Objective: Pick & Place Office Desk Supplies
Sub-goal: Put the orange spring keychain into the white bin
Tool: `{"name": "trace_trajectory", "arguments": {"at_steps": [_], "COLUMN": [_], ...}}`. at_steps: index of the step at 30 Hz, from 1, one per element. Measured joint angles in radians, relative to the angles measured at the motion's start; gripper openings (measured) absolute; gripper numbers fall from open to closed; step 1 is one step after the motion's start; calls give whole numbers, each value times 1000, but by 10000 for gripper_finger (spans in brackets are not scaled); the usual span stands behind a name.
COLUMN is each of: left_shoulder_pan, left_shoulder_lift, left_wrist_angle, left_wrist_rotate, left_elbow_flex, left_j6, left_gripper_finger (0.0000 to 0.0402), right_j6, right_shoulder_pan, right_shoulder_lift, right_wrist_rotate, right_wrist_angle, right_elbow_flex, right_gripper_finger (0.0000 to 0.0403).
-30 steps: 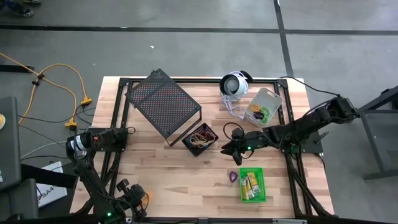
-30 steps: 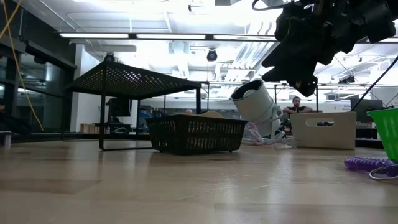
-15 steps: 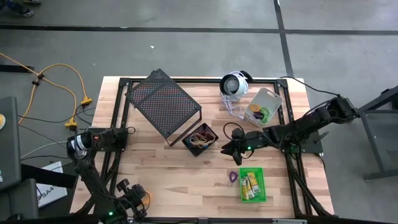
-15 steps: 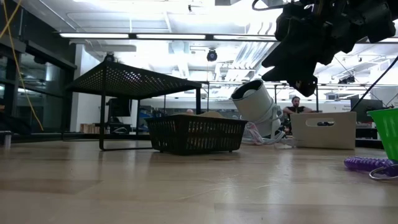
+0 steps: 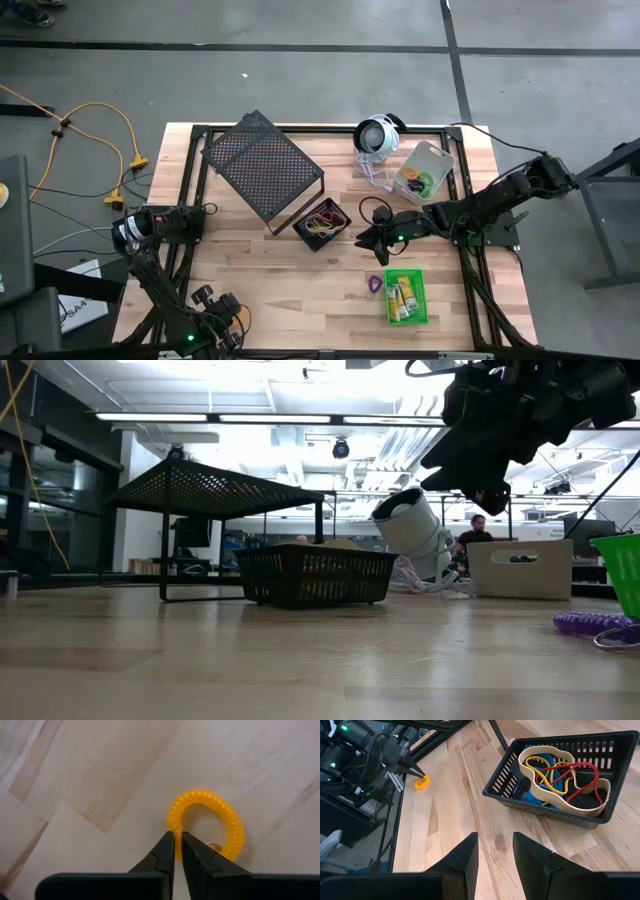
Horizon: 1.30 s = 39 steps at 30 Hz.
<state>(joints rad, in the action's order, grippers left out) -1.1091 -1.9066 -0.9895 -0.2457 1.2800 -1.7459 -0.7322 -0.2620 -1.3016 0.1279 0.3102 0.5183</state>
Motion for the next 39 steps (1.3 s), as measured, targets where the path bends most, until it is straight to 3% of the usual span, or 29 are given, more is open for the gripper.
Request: {"name": "trace_trajectory", "arguments": {"at_steps": [18,30,39], "left_shoulder_pan": [15,15,15], "left_shoulder_lift": [-14,-17,-17], "left_wrist_angle": [0,4,3], "left_wrist_rotate": [33,41,29], "left_elbow_flex": [2,-1,-1], "left_j6": [18,19,19], "left_gripper_finger": [22,57,20], "right_j6": [0,0,0], "right_shoulder_pan": [0,0,0], "right_shoulder_lift": [0,0,0], "right_wrist_rotate": [0,0,0], "right_wrist_angle": [0,0,0], "right_elbow_flex": [0,0,0], "right_gripper_finger": [109,109,109]}}
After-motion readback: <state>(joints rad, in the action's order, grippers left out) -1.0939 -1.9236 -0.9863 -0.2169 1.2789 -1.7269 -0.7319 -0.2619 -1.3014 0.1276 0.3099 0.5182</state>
